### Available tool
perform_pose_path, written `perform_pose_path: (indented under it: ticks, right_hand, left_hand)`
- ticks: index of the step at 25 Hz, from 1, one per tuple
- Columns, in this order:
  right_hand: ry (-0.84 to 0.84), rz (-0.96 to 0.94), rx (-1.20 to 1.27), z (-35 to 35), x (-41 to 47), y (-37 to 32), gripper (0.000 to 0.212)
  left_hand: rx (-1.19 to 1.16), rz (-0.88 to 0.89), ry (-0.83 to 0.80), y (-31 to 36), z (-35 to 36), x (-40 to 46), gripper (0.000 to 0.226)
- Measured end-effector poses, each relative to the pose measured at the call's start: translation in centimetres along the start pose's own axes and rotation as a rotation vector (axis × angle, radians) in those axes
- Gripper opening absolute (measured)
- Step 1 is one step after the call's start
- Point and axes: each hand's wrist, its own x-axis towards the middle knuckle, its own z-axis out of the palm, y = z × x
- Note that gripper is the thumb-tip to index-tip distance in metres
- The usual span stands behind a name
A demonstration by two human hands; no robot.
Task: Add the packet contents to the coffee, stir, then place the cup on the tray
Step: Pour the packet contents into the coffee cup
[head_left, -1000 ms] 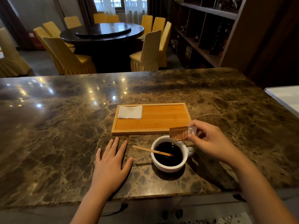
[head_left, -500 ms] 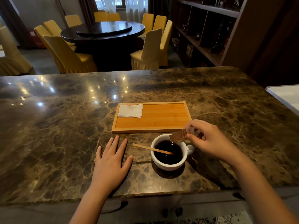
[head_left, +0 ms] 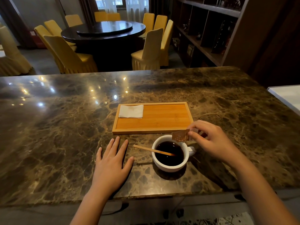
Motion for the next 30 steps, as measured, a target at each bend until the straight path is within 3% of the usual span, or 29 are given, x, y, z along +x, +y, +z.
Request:
perform_pose_path:
  ticks: [5,11,16,20,25,30]
  right_hand:
    - [-0.001,0.042,0.029,-0.1,0.1,0.0,0.012]
    - [0.145,0.253,0.39,0.4,0.6,0.1,0.021]
    - [0.233,0.422,0.589,0.9,2.4,1.1,0.009]
    - [0.348,0.529,0.539,1.1,4.8,3.1,0.008]
    - [0.406,0.547,0.206,2.4,7.7,5.1,0.009]
    - [0.361,0.545,-0.093,3.7,8.7,6.5,0.011]
  left_hand:
    - [-0.016,-0.002,0.007,0.1,-0.1,-0.1,0.071]
    - [-0.012,-0.006,0.008,0.2,-0.1,-0.1,0.071]
    - [-0.005,-0.009,0.007,0.2,-0.2,-0.1,0.072]
    - [-0.007,-0.012,0.006,0.3,-0.3,-0.1,0.071]
    - [-0.003,-0.023,0.01,0.3,-0.2,-0.1,0.07]
    - [-0.014,-0.026,0.001,0.3,-0.2,-0.1,0.071]
